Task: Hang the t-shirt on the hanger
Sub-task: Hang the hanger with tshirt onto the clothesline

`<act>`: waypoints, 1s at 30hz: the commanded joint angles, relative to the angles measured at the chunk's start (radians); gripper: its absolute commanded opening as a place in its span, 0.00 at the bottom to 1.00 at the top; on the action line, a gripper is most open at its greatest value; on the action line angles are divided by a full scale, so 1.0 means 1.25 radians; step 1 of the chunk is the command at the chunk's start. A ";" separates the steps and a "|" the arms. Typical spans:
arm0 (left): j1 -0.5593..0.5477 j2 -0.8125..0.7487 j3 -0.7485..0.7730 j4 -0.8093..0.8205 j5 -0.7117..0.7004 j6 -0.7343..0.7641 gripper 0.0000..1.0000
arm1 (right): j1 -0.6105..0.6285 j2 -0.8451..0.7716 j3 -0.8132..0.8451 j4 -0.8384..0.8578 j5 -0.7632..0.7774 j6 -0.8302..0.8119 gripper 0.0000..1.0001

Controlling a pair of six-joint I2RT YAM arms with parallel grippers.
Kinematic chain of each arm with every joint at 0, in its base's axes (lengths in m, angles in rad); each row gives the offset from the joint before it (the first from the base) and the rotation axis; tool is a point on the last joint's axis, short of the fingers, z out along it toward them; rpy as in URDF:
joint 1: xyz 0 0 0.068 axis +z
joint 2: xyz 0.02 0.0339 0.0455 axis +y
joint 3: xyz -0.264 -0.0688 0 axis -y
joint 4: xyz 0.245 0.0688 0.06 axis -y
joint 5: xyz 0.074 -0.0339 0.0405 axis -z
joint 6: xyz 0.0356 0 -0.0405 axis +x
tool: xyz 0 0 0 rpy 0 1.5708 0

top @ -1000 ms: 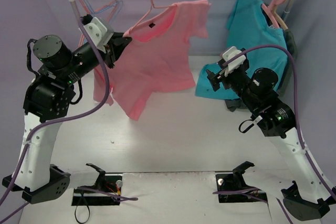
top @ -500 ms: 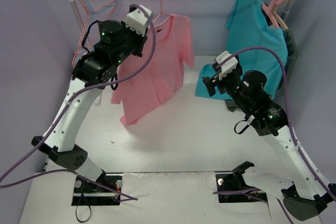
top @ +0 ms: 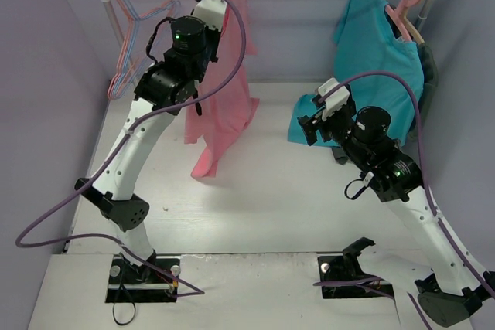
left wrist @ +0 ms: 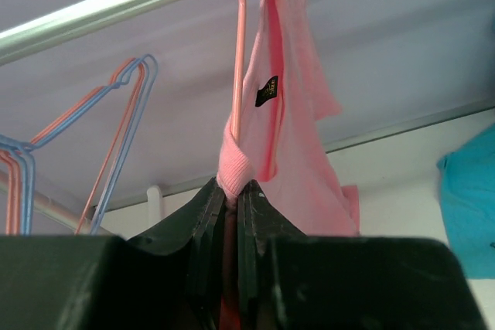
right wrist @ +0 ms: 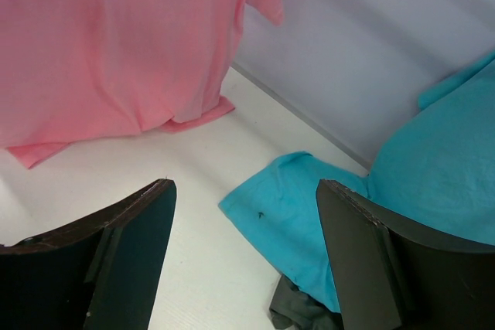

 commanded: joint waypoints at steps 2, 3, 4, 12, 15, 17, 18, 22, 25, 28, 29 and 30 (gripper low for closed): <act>0.000 0.029 0.043 0.103 -0.050 -0.006 0.00 | -0.006 -0.029 -0.005 0.042 -0.006 0.020 0.75; 0.000 0.043 0.043 0.101 -0.055 -0.012 0.00 | -0.006 -0.031 -0.006 0.037 -0.006 0.024 0.75; 0.002 0.049 0.041 0.093 -0.058 -0.016 0.00 | -0.006 -0.035 -0.007 0.033 -0.005 0.026 0.75; 0.000 0.055 0.011 0.077 -0.077 -0.046 0.27 | -0.006 -0.073 -0.051 0.005 0.020 0.069 0.75; 0.000 0.020 -0.005 0.064 -0.077 -0.058 0.53 | -0.006 -0.084 -0.060 0.000 0.036 0.085 0.75; 0.000 -0.023 -0.022 0.059 -0.074 -0.060 0.59 | -0.006 -0.085 -0.062 -0.004 0.060 0.103 0.75; 0.000 -0.038 -0.032 0.052 -0.076 -0.060 0.60 | -0.006 -0.087 -0.063 -0.004 0.065 0.107 0.75; 0.000 -0.124 -0.071 -0.016 -0.080 -0.066 0.63 | -0.006 -0.088 -0.065 -0.008 0.107 0.140 0.82; 0.000 -0.218 -0.149 -0.086 -0.067 -0.089 0.66 | -0.006 -0.101 -0.070 -0.015 0.135 0.175 1.00; 0.002 -0.329 -0.282 -0.154 -0.044 -0.144 0.68 | -0.006 -0.125 -0.084 -0.030 0.166 0.210 1.00; 0.002 -0.387 -0.324 -0.168 -0.029 -0.174 0.68 | -0.006 -0.133 -0.089 -0.035 0.177 0.219 1.00; 0.002 -0.417 -0.413 -0.192 -0.019 -0.188 0.70 | -0.006 -0.150 -0.100 -0.038 0.192 0.236 1.00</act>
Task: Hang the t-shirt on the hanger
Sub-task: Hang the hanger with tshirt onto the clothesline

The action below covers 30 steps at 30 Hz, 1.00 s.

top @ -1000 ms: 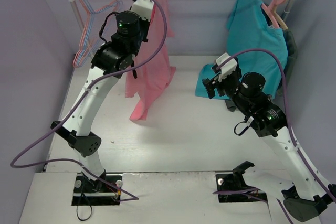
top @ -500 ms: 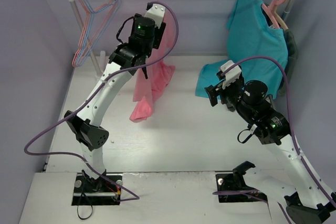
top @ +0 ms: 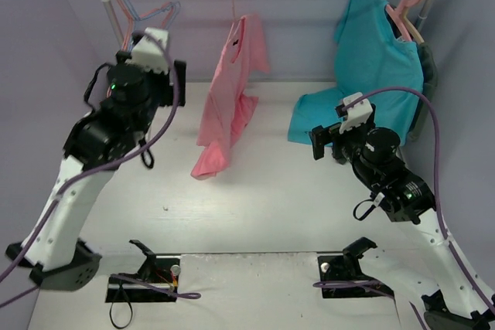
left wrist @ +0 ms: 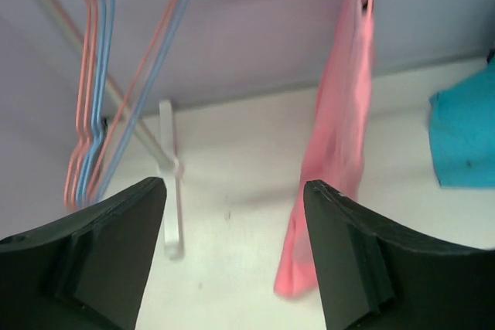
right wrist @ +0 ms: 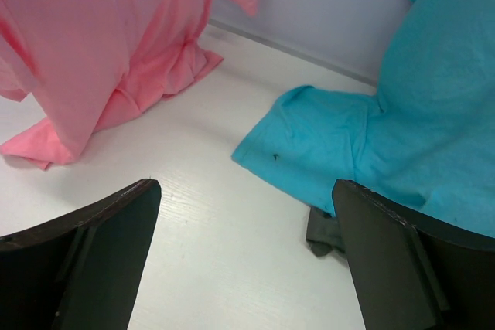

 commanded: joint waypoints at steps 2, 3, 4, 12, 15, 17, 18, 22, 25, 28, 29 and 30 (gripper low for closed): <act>0.002 -0.169 -0.198 -0.109 0.043 -0.105 0.76 | -0.006 -0.046 -0.016 0.003 0.090 0.063 1.00; 0.002 -0.196 -0.279 -0.122 0.043 -0.116 0.77 | -0.006 -0.064 -0.022 -0.008 0.100 0.063 1.00; 0.002 -0.223 -0.315 -0.135 0.041 -0.126 0.77 | -0.006 -0.074 -0.026 -0.024 0.119 0.067 1.00; 0.002 -0.449 -0.501 -0.223 0.035 -0.218 0.77 | -0.006 -0.195 -0.110 -0.063 0.193 0.152 1.00; 0.002 -0.471 -0.506 -0.244 0.029 -0.210 0.77 | -0.006 -0.225 -0.130 -0.056 0.200 0.169 1.00; 0.002 -0.480 -0.508 -0.244 0.019 -0.197 0.77 | -0.006 -0.237 -0.135 -0.055 0.218 0.176 1.00; 0.002 -0.478 -0.508 -0.243 0.019 -0.191 0.77 | -0.006 -0.240 -0.136 -0.055 0.220 0.177 1.00; 0.002 -0.465 -0.500 -0.252 0.016 -0.177 0.77 | -0.006 -0.244 -0.131 -0.061 0.220 0.180 1.00; 0.002 -0.458 -0.501 -0.253 0.021 -0.178 0.77 | -0.006 -0.242 -0.131 -0.061 0.221 0.181 1.00; 0.002 -0.454 -0.503 -0.255 0.028 -0.181 0.77 | -0.006 -0.240 -0.129 -0.062 0.231 0.186 1.00; 0.002 -0.449 -0.502 -0.259 0.030 -0.182 0.77 | -0.006 -0.238 -0.127 -0.062 0.232 0.192 1.00; 0.002 -0.447 -0.502 -0.259 0.030 -0.182 0.77 | -0.006 -0.238 -0.127 -0.062 0.231 0.192 1.00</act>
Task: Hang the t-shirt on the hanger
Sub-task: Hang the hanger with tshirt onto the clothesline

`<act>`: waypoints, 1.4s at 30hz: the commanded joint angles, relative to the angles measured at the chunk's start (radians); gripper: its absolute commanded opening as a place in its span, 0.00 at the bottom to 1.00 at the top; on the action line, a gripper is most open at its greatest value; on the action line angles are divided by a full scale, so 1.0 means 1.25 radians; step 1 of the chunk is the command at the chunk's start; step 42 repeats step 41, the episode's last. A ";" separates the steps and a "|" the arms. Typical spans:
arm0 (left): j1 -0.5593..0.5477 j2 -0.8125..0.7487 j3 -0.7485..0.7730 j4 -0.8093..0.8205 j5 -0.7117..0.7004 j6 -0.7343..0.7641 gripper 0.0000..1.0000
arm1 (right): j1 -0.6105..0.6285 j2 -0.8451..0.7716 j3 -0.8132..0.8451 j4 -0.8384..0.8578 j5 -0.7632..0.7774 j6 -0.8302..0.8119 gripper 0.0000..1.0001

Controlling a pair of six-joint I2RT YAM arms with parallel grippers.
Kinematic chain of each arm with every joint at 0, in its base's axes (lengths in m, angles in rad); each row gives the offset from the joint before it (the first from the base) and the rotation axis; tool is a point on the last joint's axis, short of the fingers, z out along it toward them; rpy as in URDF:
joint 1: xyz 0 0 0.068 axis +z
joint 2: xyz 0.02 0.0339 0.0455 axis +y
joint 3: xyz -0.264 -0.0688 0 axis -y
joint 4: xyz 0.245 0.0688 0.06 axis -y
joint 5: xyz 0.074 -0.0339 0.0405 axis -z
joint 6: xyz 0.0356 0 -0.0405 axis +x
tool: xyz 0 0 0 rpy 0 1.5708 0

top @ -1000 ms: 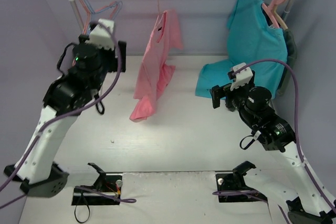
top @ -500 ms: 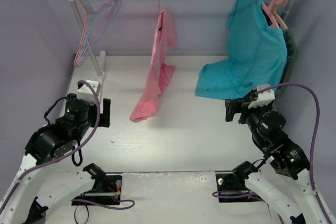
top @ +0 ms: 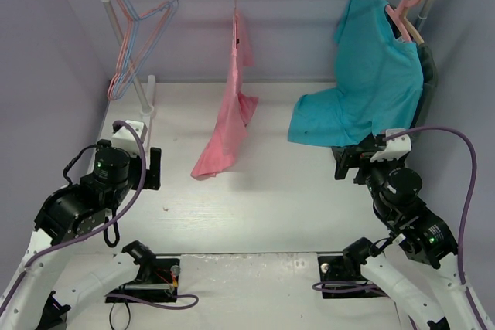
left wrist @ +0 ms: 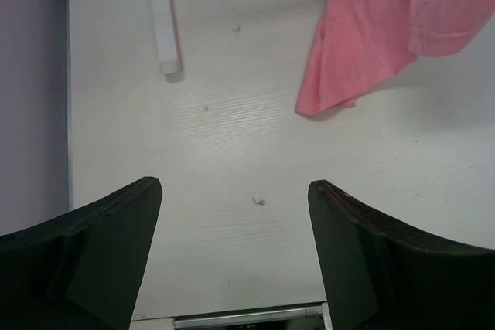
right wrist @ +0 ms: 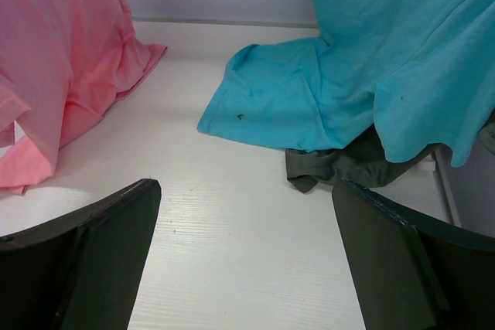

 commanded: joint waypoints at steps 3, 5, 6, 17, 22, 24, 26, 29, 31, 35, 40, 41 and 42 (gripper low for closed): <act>0.002 0.024 0.025 0.006 0.002 -0.005 0.77 | -0.007 0.019 0.018 0.049 0.030 0.022 1.00; 0.002 0.024 0.024 0.008 0.002 -0.005 0.77 | -0.006 0.023 0.019 0.055 0.033 0.022 1.00; 0.002 0.026 0.024 0.011 0.001 -0.005 0.77 | -0.006 0.026 0.021 0.058 0.034 0.022 1.00; 0.002 0.052 0.021 0.024 0.011 -0.004 0.77 | -0.006 0.052 0.022 0.076 0.038 0.012 1.00; 0.002 0.060 0.020 0.034 0.017 -0.002 0.77 | -0.006 0.057 0.024 0.082 0.034 0.008 1.00; 0.002 0.062 0.019 0.035 0.017 -0.002 0.77 | -0.006 0.058 0.024 0.085 0.035 0.007 1.00; 0.002 0.063 0.016 0.035 0.018 -0.001 0.77 | -0.007 0.057 0.025 0.086 0.034 0.005 1.00; 0.002 0.065 0.012 0.041 0.019 0.001 0.77 | -0.006 0.057 0.025 0.087 0.033 0.002 1.00; 0.002 0.066 0.010 0.044 0.020 0.002 0.77 | -0.006 0.058 0.025 0.090 0.033 0.001 1.00; 0.002 0.076 0.010 0.046 0.027 0.005 0.77 | -0.006 0.061 0.026 0.091 0.024 0.000 1.00; 0.002 0.082 0.008 0.046 0.023 0.011 0.77 | -0.006 0.064 0.020 0.104 0.027 -0.003 1.00; 0.002 0.084 0.008 0.047 0.022 0.012 0.77 | -0.006 0.065 0.021 0.106 0.027 -0.001 1.00; 0.002 0.084 0.008 0.047 0.022 0.012 0.77 | -0.006 0.065 0.021 0.106 0.027 -0.001 1.00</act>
